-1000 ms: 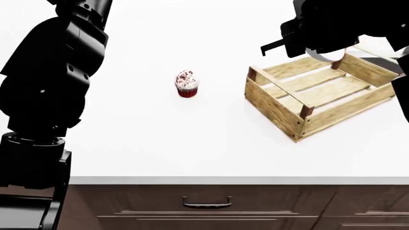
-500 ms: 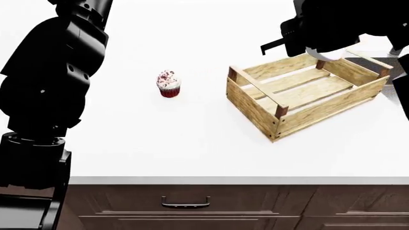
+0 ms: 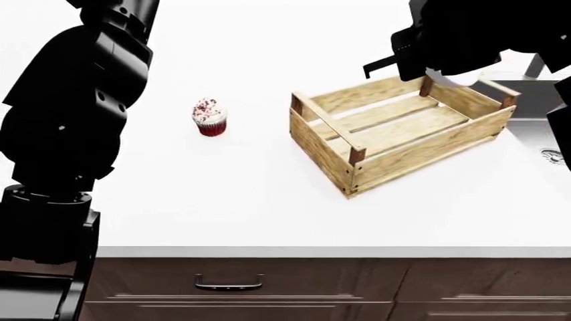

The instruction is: Move the fresh-baked cupcake off the tray onto the counter, and place the bowl used for mixing into the sink.

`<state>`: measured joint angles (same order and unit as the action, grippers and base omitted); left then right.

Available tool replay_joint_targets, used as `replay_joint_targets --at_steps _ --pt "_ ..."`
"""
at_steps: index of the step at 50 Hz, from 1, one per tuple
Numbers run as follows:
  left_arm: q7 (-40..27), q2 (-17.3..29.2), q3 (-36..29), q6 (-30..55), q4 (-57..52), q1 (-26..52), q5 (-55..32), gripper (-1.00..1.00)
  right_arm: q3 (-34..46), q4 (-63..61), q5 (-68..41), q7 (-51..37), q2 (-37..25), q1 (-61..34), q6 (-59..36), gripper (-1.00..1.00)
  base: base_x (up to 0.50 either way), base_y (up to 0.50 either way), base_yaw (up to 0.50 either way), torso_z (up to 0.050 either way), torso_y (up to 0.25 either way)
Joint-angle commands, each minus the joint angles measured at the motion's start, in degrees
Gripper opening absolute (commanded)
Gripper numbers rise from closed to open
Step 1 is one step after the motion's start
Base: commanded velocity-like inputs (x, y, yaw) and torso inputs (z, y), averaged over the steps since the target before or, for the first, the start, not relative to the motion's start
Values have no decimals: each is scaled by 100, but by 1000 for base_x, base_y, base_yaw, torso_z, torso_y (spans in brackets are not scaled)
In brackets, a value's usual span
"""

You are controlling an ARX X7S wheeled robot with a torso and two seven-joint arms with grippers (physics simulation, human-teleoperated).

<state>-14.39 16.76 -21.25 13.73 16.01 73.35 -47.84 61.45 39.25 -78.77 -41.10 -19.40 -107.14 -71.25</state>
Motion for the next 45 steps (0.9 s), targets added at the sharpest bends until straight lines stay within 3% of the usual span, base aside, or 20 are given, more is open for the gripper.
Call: replay_joint_targets --at_steps 1,45 --pt "-27 24 -24 53 -9 -7 -17 100 6 1 114 11 8 -52 -6 -100 0 -168 0 0 0" --pt "-67 -25 -95 82 175 -51 -47 100 19 4 84 -16 -2 -60 36 -100 0 -210 0 0 0"
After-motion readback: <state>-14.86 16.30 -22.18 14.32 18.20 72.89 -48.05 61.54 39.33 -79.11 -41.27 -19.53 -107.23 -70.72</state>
